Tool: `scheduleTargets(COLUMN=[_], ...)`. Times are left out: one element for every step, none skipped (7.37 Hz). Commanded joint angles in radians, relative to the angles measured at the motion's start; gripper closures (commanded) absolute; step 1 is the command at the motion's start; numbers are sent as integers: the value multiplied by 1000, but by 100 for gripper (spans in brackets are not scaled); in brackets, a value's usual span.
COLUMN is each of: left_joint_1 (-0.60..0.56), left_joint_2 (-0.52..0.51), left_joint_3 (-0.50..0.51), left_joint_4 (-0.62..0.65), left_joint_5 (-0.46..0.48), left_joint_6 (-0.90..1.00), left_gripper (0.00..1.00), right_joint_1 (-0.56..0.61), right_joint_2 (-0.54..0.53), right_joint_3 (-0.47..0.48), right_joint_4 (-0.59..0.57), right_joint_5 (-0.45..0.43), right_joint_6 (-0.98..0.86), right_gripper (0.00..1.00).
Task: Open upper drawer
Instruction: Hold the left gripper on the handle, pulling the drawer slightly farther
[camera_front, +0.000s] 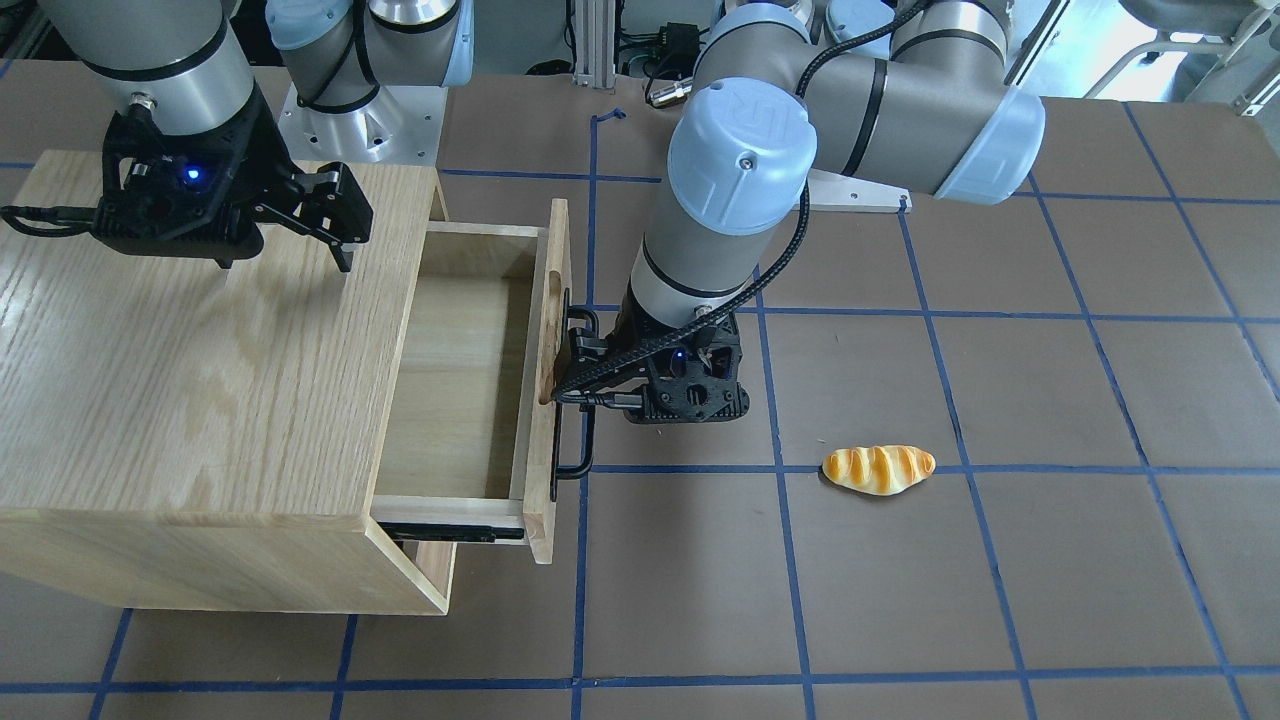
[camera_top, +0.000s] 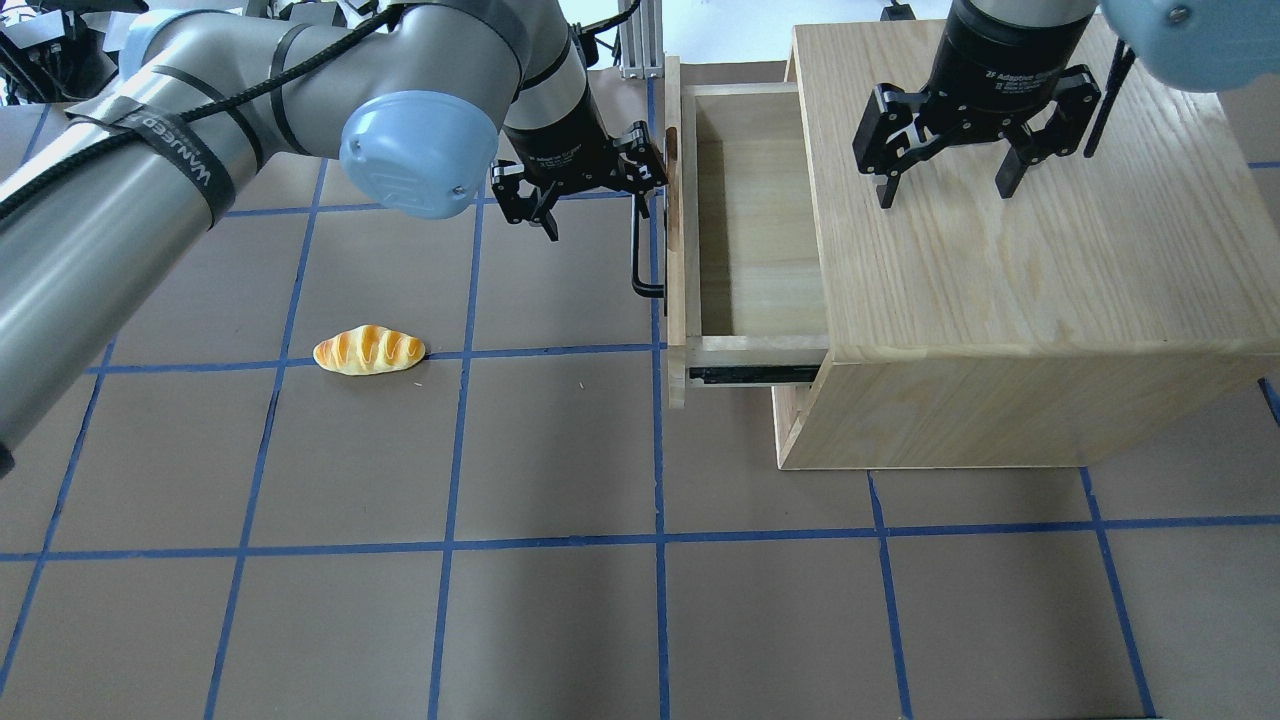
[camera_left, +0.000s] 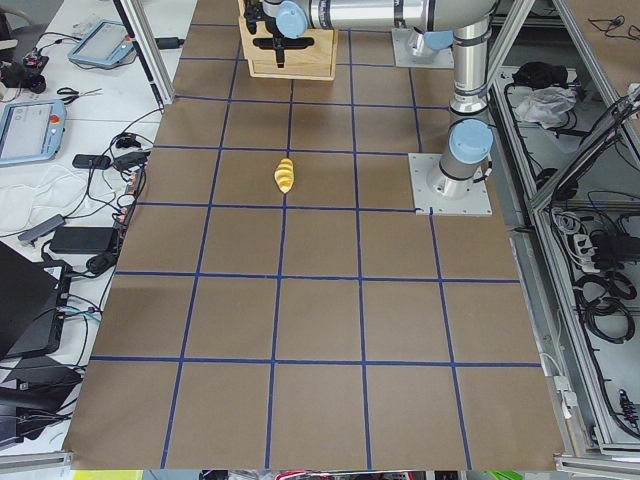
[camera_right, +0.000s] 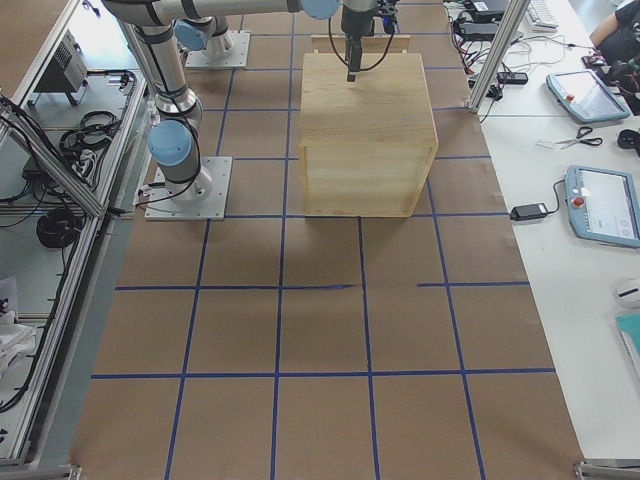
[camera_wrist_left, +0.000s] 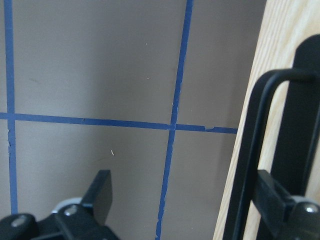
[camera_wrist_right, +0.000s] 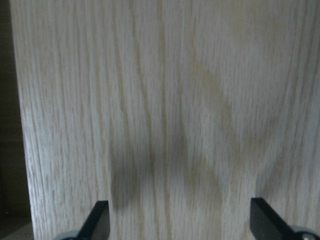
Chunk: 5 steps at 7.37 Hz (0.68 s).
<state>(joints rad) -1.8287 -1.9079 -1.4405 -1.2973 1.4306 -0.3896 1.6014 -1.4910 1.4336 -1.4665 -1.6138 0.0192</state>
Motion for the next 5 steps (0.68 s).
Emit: scheduleTargets(left_joint_1=[3, 3, 8, 22, 38], left_joint_2=[6, 6, 6, 10, 15], left_joint_3=[-1, -1, -3, -6, -11], left_joint_4=[-4, -4, -7, -8, -20], left_joint_5=[23, 25, 25, 25, 25], left_joint_6=[26, 28, 34, 49, 61], left_gripper=[0, 0, 0, 0, 0], right_joint_1=[0, 0, 0, 0, 0], right_joint_2=[0, 0, 0, 0, 0], right_joint_3=[-1, -1, -1, -1, -1], right_joint_4=[0, 0, 0, 0, 0], right_joint_5=[0, 0, 0, 0, 0], right_joint_6=[-1, 1, -1, -1, 1], right_gripper=[0, 0, 0, 0, 0])
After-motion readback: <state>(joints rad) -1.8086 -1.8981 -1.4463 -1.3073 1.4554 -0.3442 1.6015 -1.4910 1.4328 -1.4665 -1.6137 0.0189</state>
